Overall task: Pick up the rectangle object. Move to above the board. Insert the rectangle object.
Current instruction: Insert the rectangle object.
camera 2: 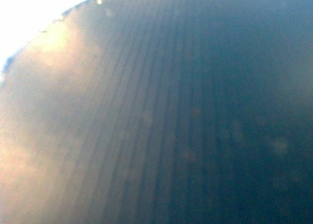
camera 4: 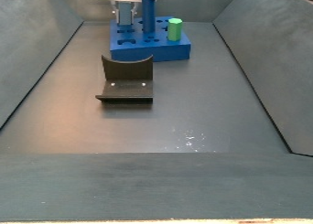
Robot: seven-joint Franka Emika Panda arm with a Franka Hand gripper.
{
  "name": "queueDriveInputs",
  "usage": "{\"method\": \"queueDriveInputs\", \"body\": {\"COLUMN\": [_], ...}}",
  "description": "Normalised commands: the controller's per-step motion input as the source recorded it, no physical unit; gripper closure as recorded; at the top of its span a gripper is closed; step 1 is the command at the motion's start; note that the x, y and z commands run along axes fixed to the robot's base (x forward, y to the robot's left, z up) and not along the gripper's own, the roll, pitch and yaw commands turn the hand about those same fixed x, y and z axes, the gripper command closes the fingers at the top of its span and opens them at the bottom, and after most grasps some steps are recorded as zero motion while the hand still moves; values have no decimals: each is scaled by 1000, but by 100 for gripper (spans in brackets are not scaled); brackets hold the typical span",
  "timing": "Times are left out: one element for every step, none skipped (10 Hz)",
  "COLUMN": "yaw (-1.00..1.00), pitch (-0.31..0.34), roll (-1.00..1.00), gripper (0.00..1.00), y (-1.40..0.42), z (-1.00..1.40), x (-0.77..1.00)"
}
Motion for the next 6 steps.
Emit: {"method": "queueDriveInputs", "body": {"yaw": [0, 0, 0, 0, 0, 20], "pitch": [0, 0, 0, -31, -9, -114], "roll": [-37, 29, 71, -26, 0, 191], "gripper": [100, 100, 100, 100, 100, 100], "y": [0, 0, -3, 0, 0, -300], "z": [0, 0, 0, 0, 0, -54], "x": [0, 0, 0, 0, 0, -46]}}
